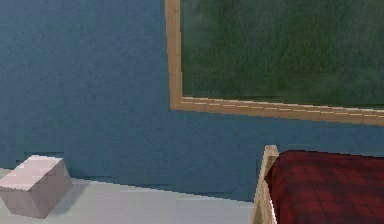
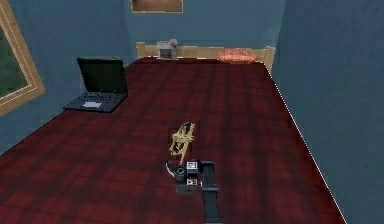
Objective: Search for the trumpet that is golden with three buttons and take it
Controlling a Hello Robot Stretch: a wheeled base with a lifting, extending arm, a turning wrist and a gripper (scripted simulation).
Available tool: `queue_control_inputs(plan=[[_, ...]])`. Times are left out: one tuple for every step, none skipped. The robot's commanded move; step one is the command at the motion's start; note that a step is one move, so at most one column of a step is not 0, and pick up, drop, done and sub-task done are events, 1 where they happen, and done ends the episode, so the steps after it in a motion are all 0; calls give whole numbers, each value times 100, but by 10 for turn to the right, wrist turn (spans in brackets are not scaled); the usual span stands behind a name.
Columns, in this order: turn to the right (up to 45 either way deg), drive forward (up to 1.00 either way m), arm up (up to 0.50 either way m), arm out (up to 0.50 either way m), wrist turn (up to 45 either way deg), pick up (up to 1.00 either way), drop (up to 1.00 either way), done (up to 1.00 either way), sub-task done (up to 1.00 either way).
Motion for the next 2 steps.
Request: queue_control_inputs(plan=[[0, 0, 10, 0, 0, 0, 0, 0, 0], [0, 0, 0, 0, 0, 0, 0, 100, 0]])
